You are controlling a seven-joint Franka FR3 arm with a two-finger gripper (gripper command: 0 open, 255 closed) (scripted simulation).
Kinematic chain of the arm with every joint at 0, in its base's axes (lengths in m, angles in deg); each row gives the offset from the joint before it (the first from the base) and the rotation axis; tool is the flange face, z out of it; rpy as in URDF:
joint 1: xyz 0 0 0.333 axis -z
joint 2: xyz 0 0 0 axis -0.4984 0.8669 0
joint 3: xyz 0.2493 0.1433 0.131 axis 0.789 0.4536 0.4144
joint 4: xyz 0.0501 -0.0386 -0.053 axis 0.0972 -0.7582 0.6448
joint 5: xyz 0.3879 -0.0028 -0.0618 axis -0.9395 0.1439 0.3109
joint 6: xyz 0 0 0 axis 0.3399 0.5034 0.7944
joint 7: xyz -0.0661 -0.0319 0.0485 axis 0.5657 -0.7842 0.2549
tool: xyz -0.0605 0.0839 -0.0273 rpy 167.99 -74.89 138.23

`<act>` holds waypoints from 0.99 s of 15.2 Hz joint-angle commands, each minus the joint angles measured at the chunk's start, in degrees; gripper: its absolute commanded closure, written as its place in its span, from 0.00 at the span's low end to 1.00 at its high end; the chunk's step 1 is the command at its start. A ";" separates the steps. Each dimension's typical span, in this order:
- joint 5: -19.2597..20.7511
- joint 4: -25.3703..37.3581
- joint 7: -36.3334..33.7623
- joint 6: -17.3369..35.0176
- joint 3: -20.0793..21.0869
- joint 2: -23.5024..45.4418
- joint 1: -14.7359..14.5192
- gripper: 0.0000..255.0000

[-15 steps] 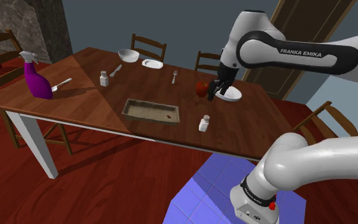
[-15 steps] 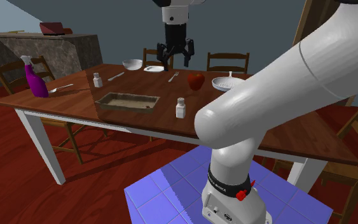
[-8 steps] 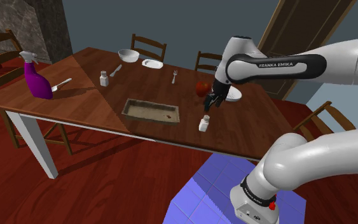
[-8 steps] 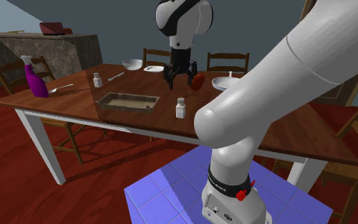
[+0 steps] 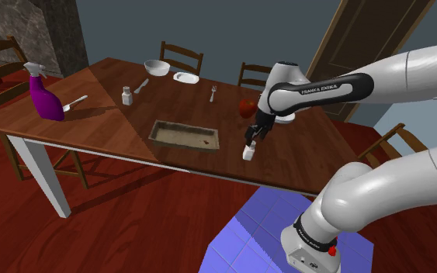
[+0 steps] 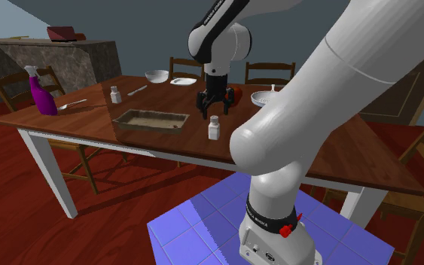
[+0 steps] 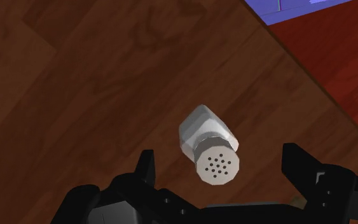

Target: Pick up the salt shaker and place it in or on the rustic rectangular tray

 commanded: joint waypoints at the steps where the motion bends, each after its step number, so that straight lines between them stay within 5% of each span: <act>1: 0.00 -1.03 -0.03 1.95 -0.15 0.90 -0.07 0.00; 9: 0.00 -1.28 -0.01 2.49 -0.20 1.20 -0.09 0.00; 10: 0.00 -1.28 -0.01 2.49 -0.20 1.20 -0.09 1.00; 15: 0.00 -1.28 -0.01 2.49 -0.20 1.20 -0.09 1.00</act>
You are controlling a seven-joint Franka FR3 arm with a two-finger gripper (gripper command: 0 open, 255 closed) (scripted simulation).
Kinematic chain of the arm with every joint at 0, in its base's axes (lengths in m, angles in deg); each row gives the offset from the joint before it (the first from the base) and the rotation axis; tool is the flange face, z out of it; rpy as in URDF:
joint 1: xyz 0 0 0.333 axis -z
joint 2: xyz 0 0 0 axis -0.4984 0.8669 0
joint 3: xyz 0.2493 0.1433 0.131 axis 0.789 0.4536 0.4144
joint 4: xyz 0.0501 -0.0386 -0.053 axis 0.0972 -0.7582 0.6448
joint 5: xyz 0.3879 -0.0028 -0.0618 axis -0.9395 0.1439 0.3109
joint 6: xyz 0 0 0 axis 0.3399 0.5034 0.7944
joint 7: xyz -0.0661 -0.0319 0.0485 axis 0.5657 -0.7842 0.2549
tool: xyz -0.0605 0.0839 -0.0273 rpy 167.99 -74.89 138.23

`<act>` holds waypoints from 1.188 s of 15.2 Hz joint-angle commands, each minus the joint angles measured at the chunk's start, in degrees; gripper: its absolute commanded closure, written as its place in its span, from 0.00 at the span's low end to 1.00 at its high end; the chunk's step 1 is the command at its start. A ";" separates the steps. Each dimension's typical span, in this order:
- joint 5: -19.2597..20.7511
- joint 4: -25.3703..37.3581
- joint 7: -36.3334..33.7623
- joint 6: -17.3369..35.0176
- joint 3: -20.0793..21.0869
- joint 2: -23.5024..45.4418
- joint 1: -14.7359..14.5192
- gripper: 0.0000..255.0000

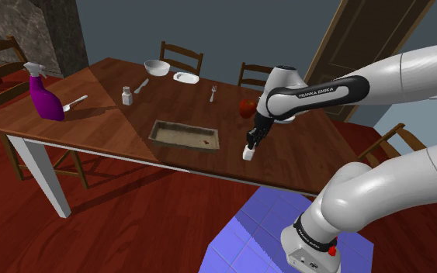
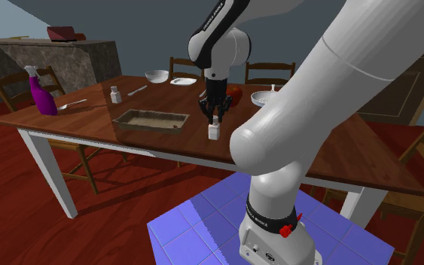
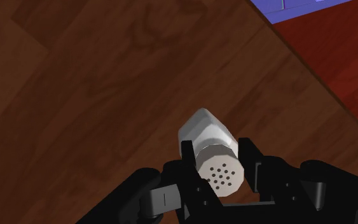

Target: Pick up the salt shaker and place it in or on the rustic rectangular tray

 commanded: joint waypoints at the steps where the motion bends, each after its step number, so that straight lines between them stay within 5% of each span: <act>1: -0.01 -0.01 0.00 0.00 0.00 0.01 0.00 1.00; 18: -0.44 7.23 -0.44 -12.81 1.48 -5.59 0.03 1.00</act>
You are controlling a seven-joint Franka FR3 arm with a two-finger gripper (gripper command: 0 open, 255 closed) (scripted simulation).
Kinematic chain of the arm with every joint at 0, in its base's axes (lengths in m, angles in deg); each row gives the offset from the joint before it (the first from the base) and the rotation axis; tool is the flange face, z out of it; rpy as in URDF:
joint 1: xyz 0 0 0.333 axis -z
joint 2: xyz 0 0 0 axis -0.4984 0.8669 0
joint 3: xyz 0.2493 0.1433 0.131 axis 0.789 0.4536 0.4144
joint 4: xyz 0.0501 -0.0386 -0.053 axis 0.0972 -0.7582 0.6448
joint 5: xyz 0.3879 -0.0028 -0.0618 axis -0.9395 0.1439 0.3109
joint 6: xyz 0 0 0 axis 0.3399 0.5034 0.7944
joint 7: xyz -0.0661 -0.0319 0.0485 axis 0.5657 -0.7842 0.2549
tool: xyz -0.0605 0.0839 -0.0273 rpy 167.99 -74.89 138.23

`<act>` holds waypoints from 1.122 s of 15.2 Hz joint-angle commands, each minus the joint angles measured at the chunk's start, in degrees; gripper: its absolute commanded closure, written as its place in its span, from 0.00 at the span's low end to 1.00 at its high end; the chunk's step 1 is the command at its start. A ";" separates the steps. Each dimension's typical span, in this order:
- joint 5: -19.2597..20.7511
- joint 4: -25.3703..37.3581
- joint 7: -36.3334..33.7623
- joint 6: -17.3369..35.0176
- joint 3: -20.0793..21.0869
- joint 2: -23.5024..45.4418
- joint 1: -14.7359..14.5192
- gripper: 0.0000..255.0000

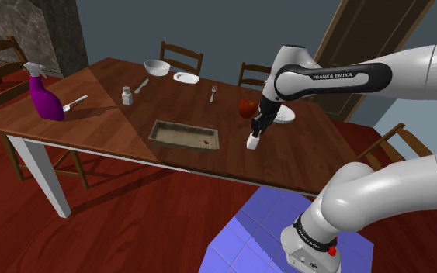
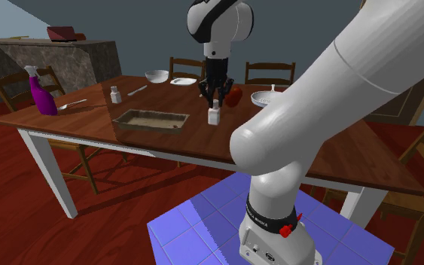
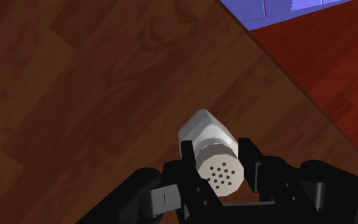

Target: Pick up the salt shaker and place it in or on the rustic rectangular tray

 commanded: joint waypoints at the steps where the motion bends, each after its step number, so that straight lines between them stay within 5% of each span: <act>1: -0.12 1.35 -0.02 -1.86 0.19 -0.48 -0.04 1.00; 10: -0.53 6.57 -0.11 -8.51 0.89 -1.93 -0.19 1.00; 17: -4.43 18.34 -5.06 -7.57 4.53 10.95 -4.21 1.00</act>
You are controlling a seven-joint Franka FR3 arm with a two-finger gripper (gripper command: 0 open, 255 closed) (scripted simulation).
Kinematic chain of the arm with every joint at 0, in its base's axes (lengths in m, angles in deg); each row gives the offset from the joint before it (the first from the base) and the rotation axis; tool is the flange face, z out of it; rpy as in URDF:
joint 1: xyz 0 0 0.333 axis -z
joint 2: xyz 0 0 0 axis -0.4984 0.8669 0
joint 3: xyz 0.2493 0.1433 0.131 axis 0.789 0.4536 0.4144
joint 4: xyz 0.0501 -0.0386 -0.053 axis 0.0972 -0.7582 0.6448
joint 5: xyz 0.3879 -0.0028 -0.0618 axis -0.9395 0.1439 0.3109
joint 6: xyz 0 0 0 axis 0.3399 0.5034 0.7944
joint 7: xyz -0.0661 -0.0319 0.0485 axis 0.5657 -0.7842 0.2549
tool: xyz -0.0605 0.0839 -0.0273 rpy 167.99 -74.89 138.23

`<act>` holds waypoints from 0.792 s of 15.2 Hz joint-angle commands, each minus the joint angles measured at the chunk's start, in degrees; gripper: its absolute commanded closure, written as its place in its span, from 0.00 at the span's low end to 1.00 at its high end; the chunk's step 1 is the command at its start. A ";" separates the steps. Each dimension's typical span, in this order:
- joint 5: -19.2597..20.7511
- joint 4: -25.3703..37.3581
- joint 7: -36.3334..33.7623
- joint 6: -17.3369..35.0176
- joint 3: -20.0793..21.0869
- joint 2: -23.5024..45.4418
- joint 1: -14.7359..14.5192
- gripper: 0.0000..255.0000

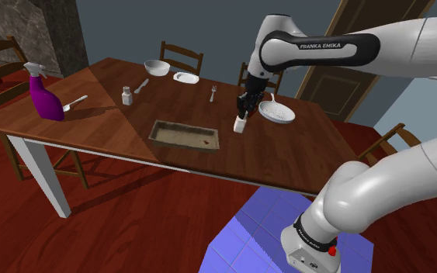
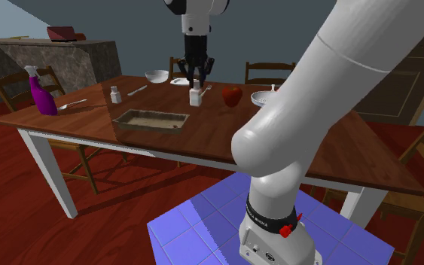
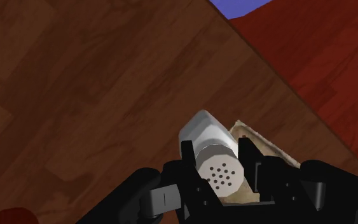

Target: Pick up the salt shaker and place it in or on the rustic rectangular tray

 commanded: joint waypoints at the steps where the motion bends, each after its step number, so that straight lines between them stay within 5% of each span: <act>1: -0.98 3.87 -1.31 0.18 0.91 4.10 -0.98 1.00; 12: -3.91 29.52 -7.60 -4.22 4.83 25.37 -4.70 1.00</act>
